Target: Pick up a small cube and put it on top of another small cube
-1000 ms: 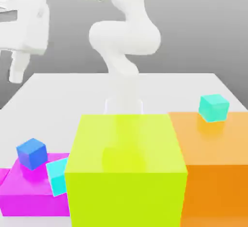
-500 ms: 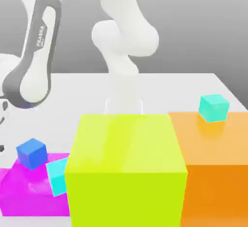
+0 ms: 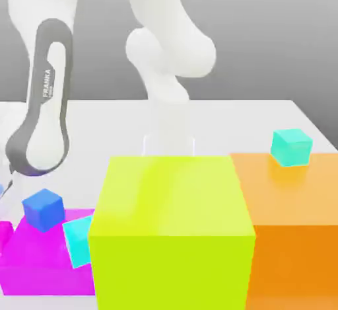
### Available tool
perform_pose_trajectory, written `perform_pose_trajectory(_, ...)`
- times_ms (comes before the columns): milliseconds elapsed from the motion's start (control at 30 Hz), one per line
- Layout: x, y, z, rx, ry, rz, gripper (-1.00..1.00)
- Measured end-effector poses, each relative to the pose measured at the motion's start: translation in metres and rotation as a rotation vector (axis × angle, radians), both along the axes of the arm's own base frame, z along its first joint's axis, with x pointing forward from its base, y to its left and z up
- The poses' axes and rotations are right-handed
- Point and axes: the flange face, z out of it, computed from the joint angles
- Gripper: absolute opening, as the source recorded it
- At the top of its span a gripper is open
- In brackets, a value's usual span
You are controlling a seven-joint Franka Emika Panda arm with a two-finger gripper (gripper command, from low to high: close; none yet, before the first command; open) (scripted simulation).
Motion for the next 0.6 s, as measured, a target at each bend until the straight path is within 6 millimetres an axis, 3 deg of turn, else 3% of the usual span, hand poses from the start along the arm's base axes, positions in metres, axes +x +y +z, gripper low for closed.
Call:
perform_pose_trajectory(67, 0.021, 0.014, 0.019, 0.012, 0.005, 0.068, -1.00)
perform_pose_trajectory(200, 0.073, 0.086, 0.078, 0.043, 0.002, 0.201, -1.00)
perform_pose_trajectory(267, 0.084, 0.126, 0.101, 0.043, -0.001, 0.221, -1.00)
perform_pose_trajectory(400, 0.083, 0.193, 0.136, 0.023, -0.002, 0.192, -1.00)
perform_pose_trajectory(467, 0.074, 0.196, 0.134, 0.004, -0.003, 0.132, -1.00)
perform_pose_trajectory(567, 0.072, 0.196, 0.095, -0.002, -0.003, 0.113, -1.00)
perform_pose_trajectory(600, 0.071, 0.197, 0.084, -0.002, -0.003, 0.112, 1.00)
